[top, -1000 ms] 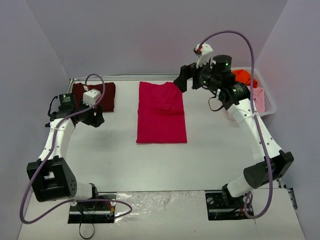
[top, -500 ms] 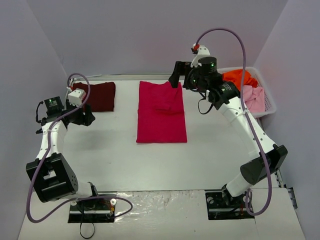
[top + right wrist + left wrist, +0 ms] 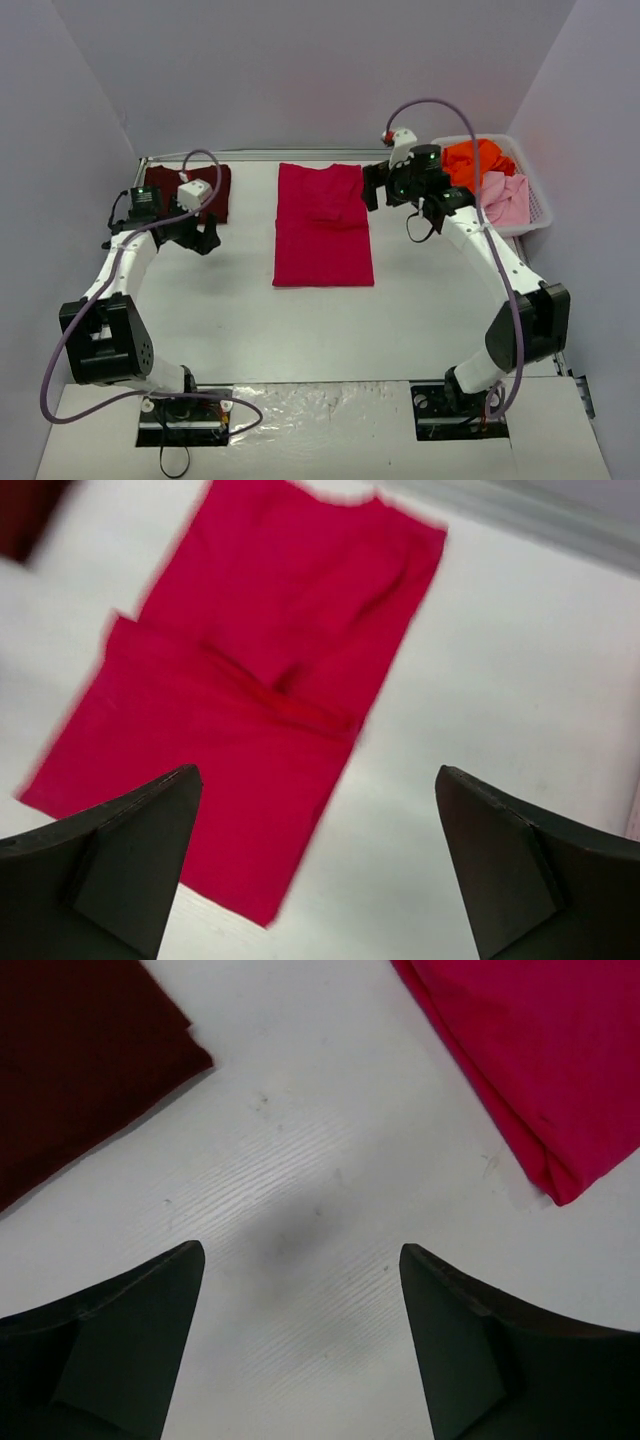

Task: Fold and stack the t-shirts
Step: Fold the folded rectangular tshirt in 1/3 of the way, then grab one side of the 2/3 rectangular tshirt with both arms

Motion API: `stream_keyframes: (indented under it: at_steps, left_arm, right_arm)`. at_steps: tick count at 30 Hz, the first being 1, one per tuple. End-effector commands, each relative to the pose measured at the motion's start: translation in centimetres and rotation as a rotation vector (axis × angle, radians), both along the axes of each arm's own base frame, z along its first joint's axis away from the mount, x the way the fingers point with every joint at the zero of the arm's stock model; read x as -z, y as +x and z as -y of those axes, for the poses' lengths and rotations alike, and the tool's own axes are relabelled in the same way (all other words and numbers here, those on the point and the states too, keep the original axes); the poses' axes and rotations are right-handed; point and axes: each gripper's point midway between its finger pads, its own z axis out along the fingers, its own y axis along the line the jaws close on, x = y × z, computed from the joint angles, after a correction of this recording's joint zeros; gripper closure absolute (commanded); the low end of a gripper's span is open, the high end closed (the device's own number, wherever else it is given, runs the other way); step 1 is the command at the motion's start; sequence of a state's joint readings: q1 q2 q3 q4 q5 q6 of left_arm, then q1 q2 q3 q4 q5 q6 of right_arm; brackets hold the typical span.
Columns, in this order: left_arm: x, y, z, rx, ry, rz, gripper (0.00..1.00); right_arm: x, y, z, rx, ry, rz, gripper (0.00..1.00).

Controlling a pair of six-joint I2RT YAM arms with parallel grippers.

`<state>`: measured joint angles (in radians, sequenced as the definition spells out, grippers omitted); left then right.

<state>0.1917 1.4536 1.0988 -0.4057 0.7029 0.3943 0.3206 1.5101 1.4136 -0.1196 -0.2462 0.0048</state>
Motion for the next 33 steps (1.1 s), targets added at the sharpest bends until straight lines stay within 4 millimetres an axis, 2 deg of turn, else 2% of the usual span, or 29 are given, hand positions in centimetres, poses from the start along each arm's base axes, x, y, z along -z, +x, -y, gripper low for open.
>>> stream_keyframes:
  at_steps: [1,2,3,4,6,7,9,10,11,12,13,15,16,18,19,25,29,33]
  left_arm:
    - [-0.3,-0.6,4.0,0.166,0.131,0.027,0.2]
    - [0.0,-0.9,4.9,0.205,0.152,0.028,0.19]
    - [0.3,-1.5,6.6,0.263,0.172,0.031,0.18]
    - [0.9,-2.3,8.5,0.343,0.2,0.04,0.18]
    - [1.8,-3.2,9.7,0.41,0.245,0.046,0.18]
    - [2.0,-3.9,11.0,0.455,0.257,0.052,0.18]
    - [2.9,-4.7,11.5,0.49,0.304,0.062,0.19]
    - [3.3,-5.1,12.6,0.527,0.325,0.077,0.19]
    - [3.8,-5.2,12.5,0.523,0.368,0.078,0.2]
    - [4.9,-5.9,12.6,0.553,0.402,0.069,0.22]
    - [5.2,-6.3,13.7,0.589,0.427,0.088,0.23]
    - [5.7,-6.7,13.8,0.608,0.49,0.112,0.23]
    - [6.4,-7.2,14.3,0.626,0.519,0.128,0.23]
    - [6.9,-7.6,14.9,0.646,0.533,0.143,0.23]
    - [7.3,-8.2,15.5,0.67,0.537,0.15,0.23]
    - [7.9,-8.2,16.8,0.665,0.519,0.181,0.25]
    - [8.4,-7.7,17.2,0.661,0.543,0.207,0.26]
    - [9.2,-7.6,18.0,0.676,0.564,0.225,0.27]
  right_arm:
    - [5.9,0.8,1.2,-0.092,-0.209,-0.002,0.0]
    - [6.9,0.5,1.2,-0.108,-0.233,-0.016,0.0]
    - [8.5,-0.5,1.3,-0.152,-0.265,-0.036,0.0]
    - [9.3,-1.2,1.2,-0.187,-0.285,-0.041,0.0]
    - [10.8,-3.1,0.9,-0.256,-0.351,-0.048,0.0]
    - [11.7,-4.2,0.9,-0.291,-0.391,-0.074,0.0]
    - [12.5,-6.1,0.7,-0.339,-0.447,-0.092,0.0]
    - [12.2,-6.9,0.7,-0.365,-0.465,-0.08,0.0]
    - [12.9,-8.0,0.4,-0.402,-0.496,-0.084,0.0]
    - [13.0,-8.5,0.4,-0.418,-0.507,-0.08,0.0]
    - [12.4,-9.2,0.2,-0.45,-0.504,-0.053,0.0]
    - [13.3,-10.7,0.3,-0.52,-0.518,-0.042,0.0]
    - [12.9,-11.5,-0.2,-0.571,-0.498,-0.014,0.0]
    - [13.8,-12.5,-0.2,-0.631,-0.518,0.002,0.0]
    - [15.1,-13.1,0.2,-0.669,-0.548,0.0,0.0]
    - [19.4,-13.7,0.8,-0.717,-0.601,0.003,0.0]
    - [21.1,-13.5,0.8,-0.725,-0.614,-0.012,0.0]
    - [22.1,-12.7,0.1,-0.734,-0.591,-0.027,0.0]
